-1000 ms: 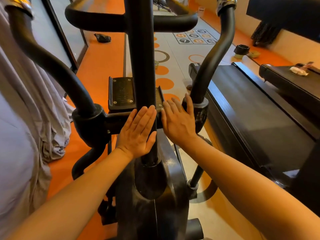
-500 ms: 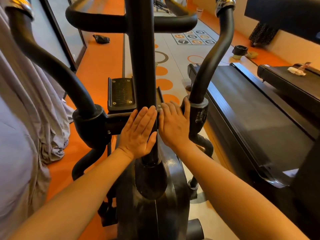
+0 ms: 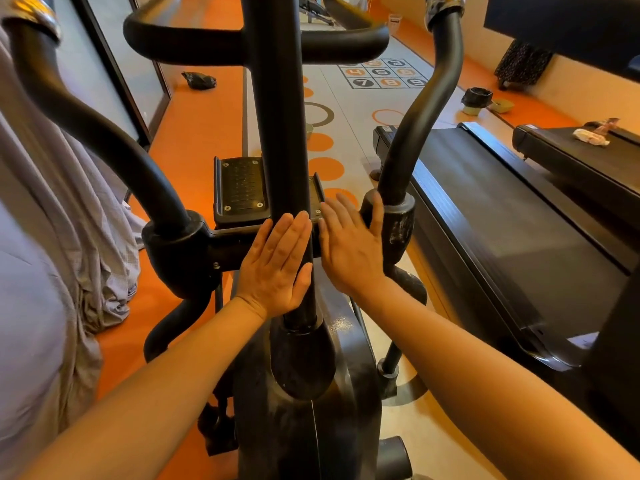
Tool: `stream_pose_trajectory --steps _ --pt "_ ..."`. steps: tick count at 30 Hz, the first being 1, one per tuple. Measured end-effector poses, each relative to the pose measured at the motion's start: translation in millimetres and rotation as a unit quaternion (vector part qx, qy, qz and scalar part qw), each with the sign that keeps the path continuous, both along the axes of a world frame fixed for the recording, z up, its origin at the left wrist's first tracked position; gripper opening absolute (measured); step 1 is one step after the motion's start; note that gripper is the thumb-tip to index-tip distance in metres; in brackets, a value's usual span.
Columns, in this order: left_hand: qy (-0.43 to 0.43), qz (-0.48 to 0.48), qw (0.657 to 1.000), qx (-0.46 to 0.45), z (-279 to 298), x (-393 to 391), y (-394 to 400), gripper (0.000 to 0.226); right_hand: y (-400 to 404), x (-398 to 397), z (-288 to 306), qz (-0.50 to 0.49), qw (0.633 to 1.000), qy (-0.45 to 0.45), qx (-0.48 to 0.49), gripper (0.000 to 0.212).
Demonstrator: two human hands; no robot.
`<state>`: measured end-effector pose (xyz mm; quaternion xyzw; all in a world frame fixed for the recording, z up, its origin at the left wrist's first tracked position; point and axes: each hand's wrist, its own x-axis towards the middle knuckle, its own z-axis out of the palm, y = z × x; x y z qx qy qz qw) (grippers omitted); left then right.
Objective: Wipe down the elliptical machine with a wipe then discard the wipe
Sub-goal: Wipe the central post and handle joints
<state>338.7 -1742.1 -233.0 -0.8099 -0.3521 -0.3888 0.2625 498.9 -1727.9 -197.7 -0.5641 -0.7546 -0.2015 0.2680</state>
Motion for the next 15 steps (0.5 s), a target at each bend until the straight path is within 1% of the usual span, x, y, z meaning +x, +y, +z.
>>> stream_pose_trajectory --steps 3,5,7,9,10,11,13,15 --pt "0.001 0.002 1.0 -0.003 0 0 0 0.074 4 -2 1 0.077 0.997 0.01 -0.023 0.041" --pt "0.004 0.003 1.0 -0.005 0 -1 0 0.069 6 6 6 0.099 0.994 -0.025 -0.028 0.04" --pt "0.003 -0.002 1.0 -0.004 0 -1 0 0.065 5 16 15 0.082 0.992 -0.092 -0.027 0.046" --pt "0.002 -0.002 1.0 0.0 1 0 0 0.067 6 24 27 0.031 0.985 -0.168 -0.026 0.052" --pt "0.001 -0.001 1.0 -0.001 1 0 0 0.071 6 27 32 0.008 0.981 -0.191 -0.026 0.054" --pt "0.0 0.0 1.0 -0.001 1 1 0 0.074 5 29 35 -0.005 0.98 -0.198 -0.024 0.054" --pt "-0.001 0.003 1.0 0.002 0 0 -1 0.076 5 29 34 -0.014 0.983 -0.18 -0.019 0.052" --pt "0.001 0.005 1.0 -0.002 0 0 -1 0.07 4 22 27 -0.011 0.989 -0.147 -0.025 0.052"
